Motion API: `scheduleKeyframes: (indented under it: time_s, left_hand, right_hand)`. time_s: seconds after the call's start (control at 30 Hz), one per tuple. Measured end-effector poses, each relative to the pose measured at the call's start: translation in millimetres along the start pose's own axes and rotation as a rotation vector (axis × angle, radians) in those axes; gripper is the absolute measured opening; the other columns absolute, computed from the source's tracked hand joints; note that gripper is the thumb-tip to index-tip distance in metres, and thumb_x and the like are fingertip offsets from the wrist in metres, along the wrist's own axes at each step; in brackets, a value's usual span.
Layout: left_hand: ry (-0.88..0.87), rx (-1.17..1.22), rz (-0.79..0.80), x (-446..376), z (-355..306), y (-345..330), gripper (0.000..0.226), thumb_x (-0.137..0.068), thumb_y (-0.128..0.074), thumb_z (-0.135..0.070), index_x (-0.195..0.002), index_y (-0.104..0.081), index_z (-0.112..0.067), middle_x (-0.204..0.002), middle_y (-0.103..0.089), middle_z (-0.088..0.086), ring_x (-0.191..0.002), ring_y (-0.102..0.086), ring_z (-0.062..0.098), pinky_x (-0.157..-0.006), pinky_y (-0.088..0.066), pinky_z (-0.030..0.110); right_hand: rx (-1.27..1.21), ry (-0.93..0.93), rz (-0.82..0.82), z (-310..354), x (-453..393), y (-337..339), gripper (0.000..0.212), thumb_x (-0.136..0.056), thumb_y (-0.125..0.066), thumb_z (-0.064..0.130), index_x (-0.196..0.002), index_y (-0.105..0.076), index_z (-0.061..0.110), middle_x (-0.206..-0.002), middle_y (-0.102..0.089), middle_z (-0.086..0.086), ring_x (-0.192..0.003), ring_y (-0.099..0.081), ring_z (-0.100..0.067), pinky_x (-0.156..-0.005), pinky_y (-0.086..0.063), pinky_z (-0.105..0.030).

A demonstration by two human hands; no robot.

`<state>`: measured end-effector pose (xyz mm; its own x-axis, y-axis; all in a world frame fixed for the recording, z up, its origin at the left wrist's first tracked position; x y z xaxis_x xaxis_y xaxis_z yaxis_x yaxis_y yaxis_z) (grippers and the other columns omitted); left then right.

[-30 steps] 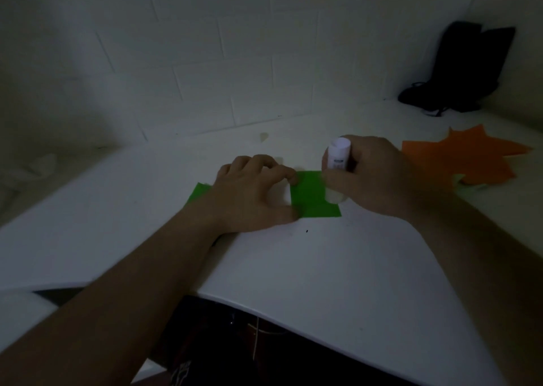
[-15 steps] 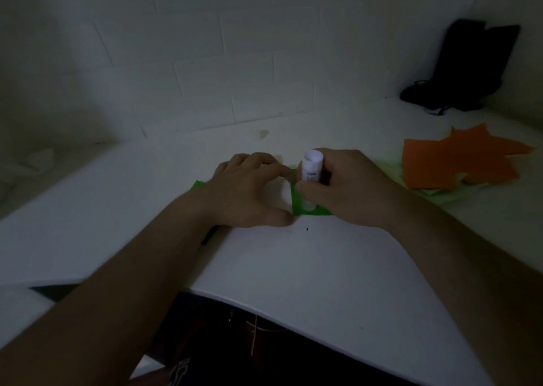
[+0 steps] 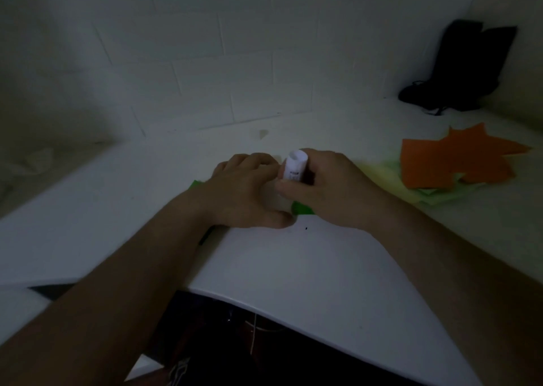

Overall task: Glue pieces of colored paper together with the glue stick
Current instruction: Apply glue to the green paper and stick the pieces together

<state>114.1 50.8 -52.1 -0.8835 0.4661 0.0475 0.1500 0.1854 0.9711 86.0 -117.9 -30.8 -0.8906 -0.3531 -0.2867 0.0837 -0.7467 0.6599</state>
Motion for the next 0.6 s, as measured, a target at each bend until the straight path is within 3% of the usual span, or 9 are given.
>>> scheduleKeyframes:
  time_s: [0.1, 0.2, 0.27, 0.37, 0.47, 0.6]
  left_hand:
    - [-0.009, -0.002, 0.026, 2.4, -1.8, 2.2, 0.095, -0.053, -0.046, -0.091, -0.141, -0.028, -0.060, -0.161, -0.024, -0.012, -0.146, -0.020, 0.020, -0.118, -0.023, 0.049]
    - [-0.012, 0.037, 0.037, 5.3, -2.9, 3.8, 0.082, -0.054, -0.048, -0.089, -0.131, -0.027, -0.069, -0.160, -0.024, -0.014, -0.147, -0.018, 0.019, -0.117, -0.020, 0.049]
    - [-0.012, 0.039, 0.037, 5.2, -3.0, 3.8, 0.081, -0.053, -0.048, -0.088, -0.130, -0.028, -0.069, -0.160, -0.024, -0.014, -0.148, -0.017, 0.018, -0.116, -0.018, 0.048]
    - [-0.009, 0.010, 0.032, 3.8, -2.4, 2.9, 0.089, -0.052, -0.046, -0.090, -0.133, -0.018, -0.066, -0.162, -0.021, -0.012, -0.148, -0.016, 0.018, -0.116, -0.019, 0.048]
    - [-0.001, -0.004, 0.025, 3.2, -1.0, 2.0, 0.095, -0.052, -0.044, -0.091, -0.140, -0.024, -0.062, -0.163, -0.021, -0.013, -0.149, -0.015, 0.018, -0.117, -0.019, 0.047]
    - [-0.008, 0.016, 0.028, 4.4, -2.2, 3.4, 0.088, -0.053, -0.046, -0.089, -0.135, -0.025, -0.066, -0.161, -0.023, -0.013, -0.149, -0.016, 0.018, -0.117, -0.019, 0.049]
  right_hand:
    - [-0.145, -0.064, -0.111, -3.9, -1.1, 14.7, 0.005, -0.092, -0.069, 0.034, -0.093, -0.070, 0.028, -0.085, -0.073, 0.011, -0.081, -0.069, -0.006, -0.078, -0.058, -0.035]
    - [-0.079, -0.063, -0.189, -9.4, -0.9, 29.1, 0.015, -0.088, -0.068, 0.040, -0.091, -0.071, 0.026, -0.082, -0.073, 0.005, -0.079, -0.070, -0.014, -0.079, -0.058, -0.049]
    - [-0.003, -0.059, -0.146, -9.5, 1.5, 28.3, 0.024, -0.082, -0.062, 0.048, -0.089, -0.070, 0.026, -0.079, -0.071, 0.006, -0.074, -0.067, -0.009, -0.074, -0.057, -0.043]
    - [0.073, -0.056, -0.042, -8.9, 3.5, 20.4, 0.013, -0.087, -0.065, 0.042, -0.090, -0.067, 0.029, -0.080, -0.068, 0.009, -0.073, -0.063, -0.005, -0.068, -0.053, -0.034]
    - [0.118, -0.012, 0.015, -7.5, 3.4, 16.6, 0.008, -0.090, -0.067, 0.038, -0.087, -0.064, 0.032, -0.081, -0.068, 0.009, -0.074, -0.063, -0.007, -0.072, -0.054, -0.035]
    - [0.121, 0.005, 0.032, -9.4, 4.4, 20.1, 0.005, -0.089, -0.066, 0.038, -0.087, -0.064, 0.033, -0.080, -0.067, 0.011, -0.074, -0.063, -0.003, -0.068, -0.049, -0.026]
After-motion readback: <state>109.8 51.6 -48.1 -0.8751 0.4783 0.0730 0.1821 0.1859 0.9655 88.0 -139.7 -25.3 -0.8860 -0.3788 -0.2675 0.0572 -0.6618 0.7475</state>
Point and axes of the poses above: each hand's wrist, its own x-axis away from the middle knuckle, its own y-axis out of the back of the hand, z = x × y, the point moved 4 cm from there along -x, towards the middle knuckle
